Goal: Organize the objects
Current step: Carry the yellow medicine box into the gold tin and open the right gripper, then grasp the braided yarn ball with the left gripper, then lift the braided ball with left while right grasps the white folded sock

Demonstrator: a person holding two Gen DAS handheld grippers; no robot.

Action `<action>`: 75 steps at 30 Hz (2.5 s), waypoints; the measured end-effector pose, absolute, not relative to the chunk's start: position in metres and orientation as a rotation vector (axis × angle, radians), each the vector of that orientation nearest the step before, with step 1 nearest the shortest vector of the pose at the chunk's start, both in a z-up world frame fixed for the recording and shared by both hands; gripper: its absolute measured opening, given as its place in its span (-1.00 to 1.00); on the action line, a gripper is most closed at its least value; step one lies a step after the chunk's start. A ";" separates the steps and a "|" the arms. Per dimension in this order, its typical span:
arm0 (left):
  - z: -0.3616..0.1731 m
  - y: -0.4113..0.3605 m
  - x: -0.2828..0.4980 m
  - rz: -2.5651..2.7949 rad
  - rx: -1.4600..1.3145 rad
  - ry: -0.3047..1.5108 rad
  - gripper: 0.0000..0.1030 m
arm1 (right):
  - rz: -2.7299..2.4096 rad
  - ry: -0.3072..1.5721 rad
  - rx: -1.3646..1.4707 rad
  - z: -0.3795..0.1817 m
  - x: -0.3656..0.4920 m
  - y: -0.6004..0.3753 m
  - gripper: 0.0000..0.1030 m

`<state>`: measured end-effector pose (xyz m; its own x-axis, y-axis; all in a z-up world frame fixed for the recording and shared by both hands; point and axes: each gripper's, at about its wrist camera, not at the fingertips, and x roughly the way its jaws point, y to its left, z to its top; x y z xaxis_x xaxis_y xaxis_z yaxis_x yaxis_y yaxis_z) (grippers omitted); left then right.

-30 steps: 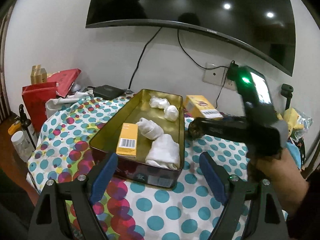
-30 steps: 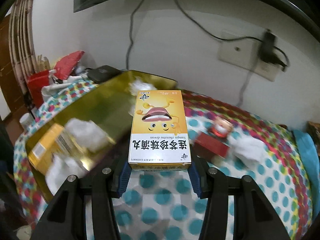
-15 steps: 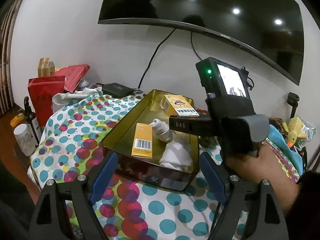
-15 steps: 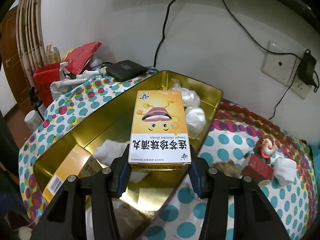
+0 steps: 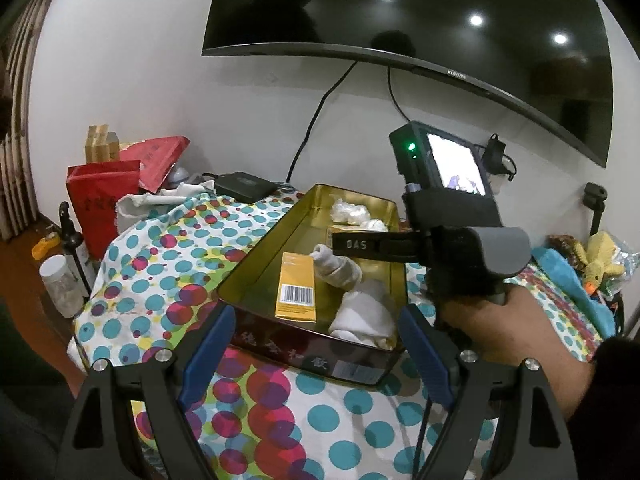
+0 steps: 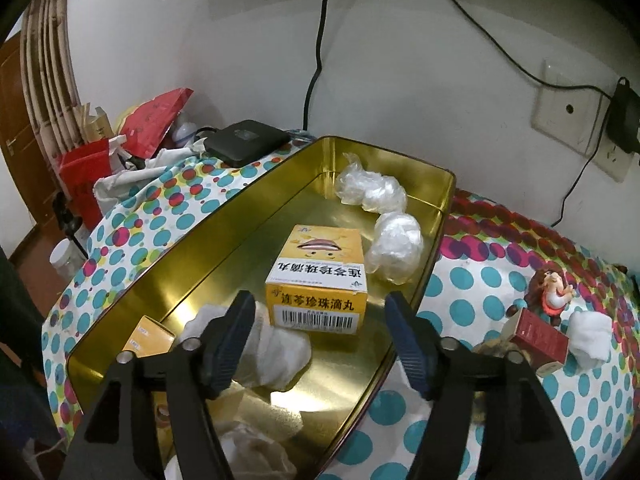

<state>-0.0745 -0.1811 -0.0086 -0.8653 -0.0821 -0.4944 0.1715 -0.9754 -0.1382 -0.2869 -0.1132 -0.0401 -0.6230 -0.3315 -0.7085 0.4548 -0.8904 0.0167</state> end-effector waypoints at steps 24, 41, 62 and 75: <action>-0.016 -0.153 -0.076 -2.893 0.825 0.127 0.67 | -2.557 0.165 0.931 -0.019 -0.254 -0.038 0.75; -0.026 -0.055 -0.128 -3.133 1.045 -0.054 0.67 | -2.816 -0.111 1.254 -0.072 -0.282 0.161 0.80; -0.077 -0.014 -0.301 -2.846 1.279 -0.265 0.27 | -2.779 -0.333 1.304 -0.080 -0.284 0.195 0.95; -0.039 -0.010 -0.202 -3.046 1.213 -0.220 -0.01 | -2.771 -0.283 1.322 -0.081 -0.288 0.189 0.99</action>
